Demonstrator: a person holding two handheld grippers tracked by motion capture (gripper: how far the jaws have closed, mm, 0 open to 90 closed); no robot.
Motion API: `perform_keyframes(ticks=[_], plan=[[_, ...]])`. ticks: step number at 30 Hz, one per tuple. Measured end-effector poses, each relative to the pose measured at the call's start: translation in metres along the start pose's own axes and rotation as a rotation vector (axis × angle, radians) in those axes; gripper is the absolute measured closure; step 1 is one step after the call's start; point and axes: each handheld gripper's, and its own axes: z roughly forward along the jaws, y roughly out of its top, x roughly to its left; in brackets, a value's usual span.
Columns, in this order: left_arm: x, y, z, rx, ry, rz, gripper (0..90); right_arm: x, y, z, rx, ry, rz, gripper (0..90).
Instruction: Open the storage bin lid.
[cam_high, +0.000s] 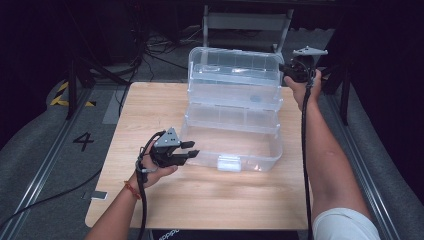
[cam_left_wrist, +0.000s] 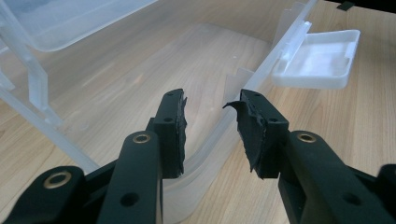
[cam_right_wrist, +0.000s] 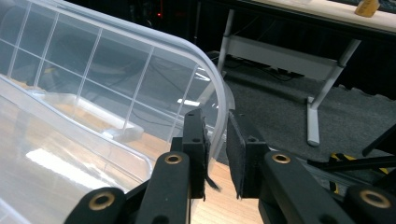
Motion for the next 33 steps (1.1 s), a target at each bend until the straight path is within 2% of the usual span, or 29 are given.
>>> perform_keyframes(ticks=[4,6,8,9,10,11,13,15,20,25,28,33], plan=[[0.0,0.0,0.0,-0.004,0.0,-0.007,62.2,-0.003,-0.005,0.001,-0.005,0.006,0.033,76.1],[0.0,0.0,0.0,-0.004,0.001,-0.002,62.3,-0.003,-0.008,0.005,0.043,0.009,0.008,75.4],[0.0,0.0,0.0,-0.005,0.0,-0.006,62.3,-0.001,-0.015,0.008,0.059,0.04,-0.006,77.4],[0.001,-0.001,0.0,-0.005,-0.01,-0.008,62.4,0.001,-0.017,0.009,0.065,0.04,-0.012,80.6],[0.0,-0.001,0.001,-0.006,0.001,-0.002,62.6,0.003,-0.019,0.01,0.072,0.034,-0.017,79.8],[0.0,-0.001,0.001,-0.005,-0.015,-0.006,62.7,0.003,-0.022,0.011,0.075,0.06,-0.009,81.2],[-0.001,0.0,0.002,0.001,-0.001,0.008,62.4,0.004,-0.027,0.013,0.09,0.058,-0.017,81.1],[-0.001,0.0,0.002,-0.001,-0.001,0.004,62.4,0.005,-0.032,0.016,0.113,0.067,-0.022,80.9],[-0.001,0.0,0.002,-0.004,-0.004,-0.002,62.4,0.006,-0.039,0.017,0.119,0.078,-0.021,80.7],[-0.001,0.0,0.002,-0.003,-0.002,0.003,62.4,0.005,-0.037,0.013,0.12,0.074,-0.031,80.0],[-0.001,0.001,0.001,0.001,0.007,0.008,62.2,0.005,-0.035,0.008,0.11,0.076,-0.03,78.7],[-0.002,0.0,-0.003,-0.005,0.014,-0.007,65.0,0.007,-0.035,-0.008,0.092,0.086,-0.049,77.8]])
